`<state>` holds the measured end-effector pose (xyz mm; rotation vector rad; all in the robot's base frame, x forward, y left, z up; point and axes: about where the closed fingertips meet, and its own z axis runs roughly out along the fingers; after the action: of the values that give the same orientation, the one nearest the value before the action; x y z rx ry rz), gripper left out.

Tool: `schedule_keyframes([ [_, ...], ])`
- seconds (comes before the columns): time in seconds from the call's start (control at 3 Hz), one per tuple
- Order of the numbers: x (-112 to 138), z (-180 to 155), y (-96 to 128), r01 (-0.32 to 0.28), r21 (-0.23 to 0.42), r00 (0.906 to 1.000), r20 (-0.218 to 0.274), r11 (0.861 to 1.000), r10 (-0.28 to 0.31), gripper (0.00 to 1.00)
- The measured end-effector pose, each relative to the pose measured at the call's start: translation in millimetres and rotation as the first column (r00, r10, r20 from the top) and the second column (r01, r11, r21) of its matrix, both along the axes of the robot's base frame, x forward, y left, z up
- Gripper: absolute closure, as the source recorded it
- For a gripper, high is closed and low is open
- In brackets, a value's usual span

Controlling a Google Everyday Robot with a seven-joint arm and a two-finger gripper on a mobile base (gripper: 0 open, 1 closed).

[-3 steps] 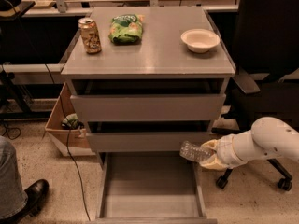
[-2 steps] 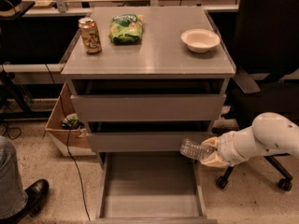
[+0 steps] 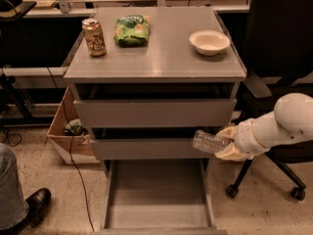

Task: Pick water bottle from bottom drawer and place on counter

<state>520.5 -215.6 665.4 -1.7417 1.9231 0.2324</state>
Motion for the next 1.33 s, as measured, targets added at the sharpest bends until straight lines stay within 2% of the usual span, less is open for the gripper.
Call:
schedule_keyframes([
  [0.33, 6.5, 64.0, -5.8, -0.026, -0.009, 0.9985, 0.049, 1.0, 0.026, 1.0],
  [0.67, 12.4, 102.6, -9.0, -0.041, -0.004, 0.996, 0.079, 0.999, 0.041, 1.0],
  [1.33, 18.1, 106.8, -7.2, -0.037, -0.008, 0.9953, 0.089, 0.999, 0.038, 1.0],
])
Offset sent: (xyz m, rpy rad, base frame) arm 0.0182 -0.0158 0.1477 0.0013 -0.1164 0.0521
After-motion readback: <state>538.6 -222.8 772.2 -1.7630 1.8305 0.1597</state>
